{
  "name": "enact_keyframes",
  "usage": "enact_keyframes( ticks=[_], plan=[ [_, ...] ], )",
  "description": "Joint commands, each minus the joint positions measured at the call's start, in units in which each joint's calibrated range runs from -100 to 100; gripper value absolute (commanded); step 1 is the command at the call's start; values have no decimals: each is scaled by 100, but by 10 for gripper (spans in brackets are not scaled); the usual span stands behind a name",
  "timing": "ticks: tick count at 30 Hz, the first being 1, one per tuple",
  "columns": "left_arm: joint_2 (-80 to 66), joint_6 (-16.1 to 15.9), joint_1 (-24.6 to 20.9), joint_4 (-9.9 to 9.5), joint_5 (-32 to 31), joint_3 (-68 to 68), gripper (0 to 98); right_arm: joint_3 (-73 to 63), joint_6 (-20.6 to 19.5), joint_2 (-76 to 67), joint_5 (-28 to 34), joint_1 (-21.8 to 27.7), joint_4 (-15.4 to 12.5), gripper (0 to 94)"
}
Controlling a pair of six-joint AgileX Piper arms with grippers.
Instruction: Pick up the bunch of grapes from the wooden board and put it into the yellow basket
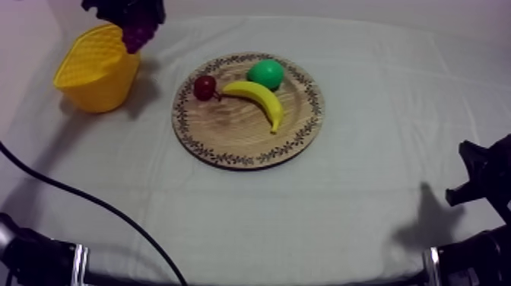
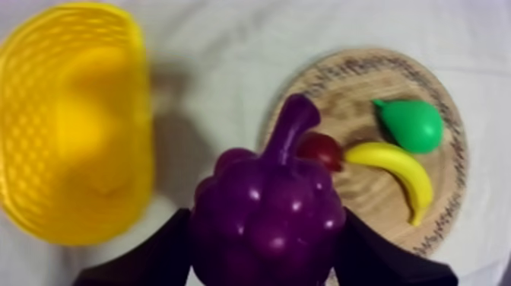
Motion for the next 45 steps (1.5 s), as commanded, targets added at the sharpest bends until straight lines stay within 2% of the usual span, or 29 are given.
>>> enact_keyframes(
  ticks=[1,8,15,36,39,45],
  plan=[
    [93,-108,-354,-4,7,-146,558,0,-1,0,-1,-1,-1,3],
    [475,-299,-893,-82,29,-515,561,0,-1,0,-1,-1,-1,3],
    [719,-390,-1229,-127,35,-720,564,0,-1,0,-1,-1,-1,3],
    [2068,-300,-1398,-94,-55,-1008,609,0,-1,0,-1,-1,-1,3],
    [2288,-287,-1430,-78,-85,-1040,663,0,-1,0,-1,-1,-1,3],
    [2526,-280,-1493,-16,-131,-1104,890,0,-1,0,-1,-1,-1,3]
  ],
)
